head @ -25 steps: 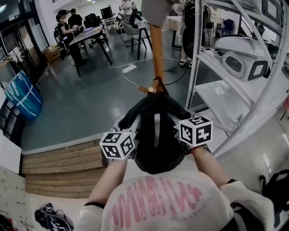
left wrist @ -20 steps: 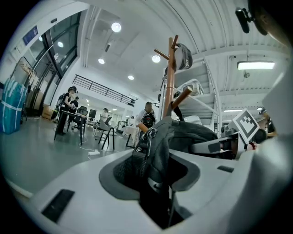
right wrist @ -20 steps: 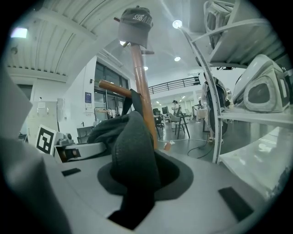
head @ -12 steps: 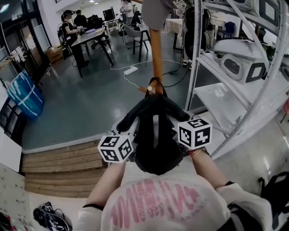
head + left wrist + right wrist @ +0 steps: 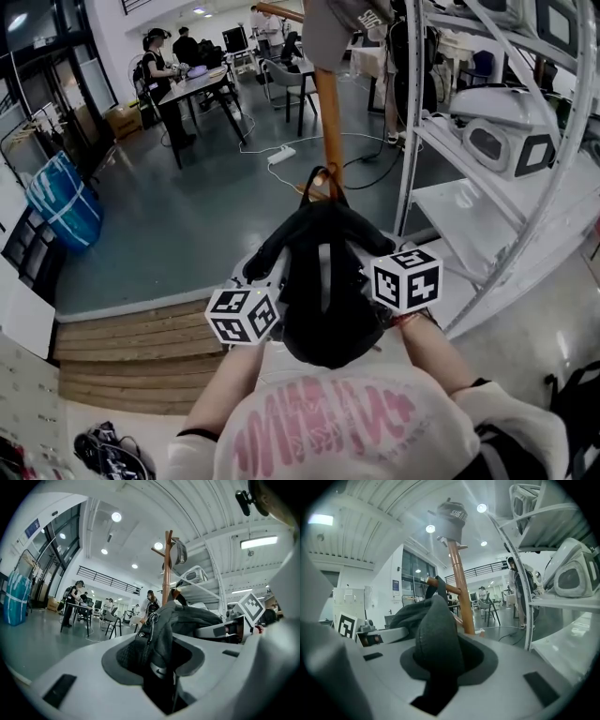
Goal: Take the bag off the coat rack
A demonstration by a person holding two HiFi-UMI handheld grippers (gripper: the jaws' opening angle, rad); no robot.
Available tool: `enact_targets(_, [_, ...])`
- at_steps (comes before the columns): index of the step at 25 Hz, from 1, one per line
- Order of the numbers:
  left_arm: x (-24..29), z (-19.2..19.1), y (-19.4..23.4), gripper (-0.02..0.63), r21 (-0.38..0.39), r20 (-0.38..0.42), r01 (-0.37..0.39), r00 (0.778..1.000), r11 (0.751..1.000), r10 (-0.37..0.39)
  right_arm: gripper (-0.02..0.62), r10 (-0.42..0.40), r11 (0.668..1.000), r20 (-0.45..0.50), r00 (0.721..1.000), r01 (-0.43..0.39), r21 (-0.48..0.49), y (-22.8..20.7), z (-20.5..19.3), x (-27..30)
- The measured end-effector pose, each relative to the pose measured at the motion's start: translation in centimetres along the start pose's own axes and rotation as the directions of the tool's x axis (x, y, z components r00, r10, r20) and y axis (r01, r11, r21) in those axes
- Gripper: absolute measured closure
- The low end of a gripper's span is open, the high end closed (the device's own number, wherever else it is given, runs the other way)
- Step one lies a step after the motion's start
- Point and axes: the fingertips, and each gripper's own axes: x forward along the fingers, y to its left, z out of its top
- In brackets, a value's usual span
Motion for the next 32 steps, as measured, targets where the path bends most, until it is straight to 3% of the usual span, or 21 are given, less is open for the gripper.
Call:
enact_targets(20, [-3.7, 1.8, -0.1, 0.477, 0.004, 0.045, 0.024, 0.999, 1.0, -0.024, 0.497, -0.005, 1.0, 0.016, 1.0, 0.005, -0.012, 3.7, 0.6, -2.2])
enact_targets(32, [-6.1, 2.9, -1.7, 0.477, -0.02, 0.065, 0.09, 0.994, 0.996, -0.089, 0.497, -0.057, 0.998, 0.028, 0.998, 0.059, -0.039, 5.8, 1.4, -5.4])
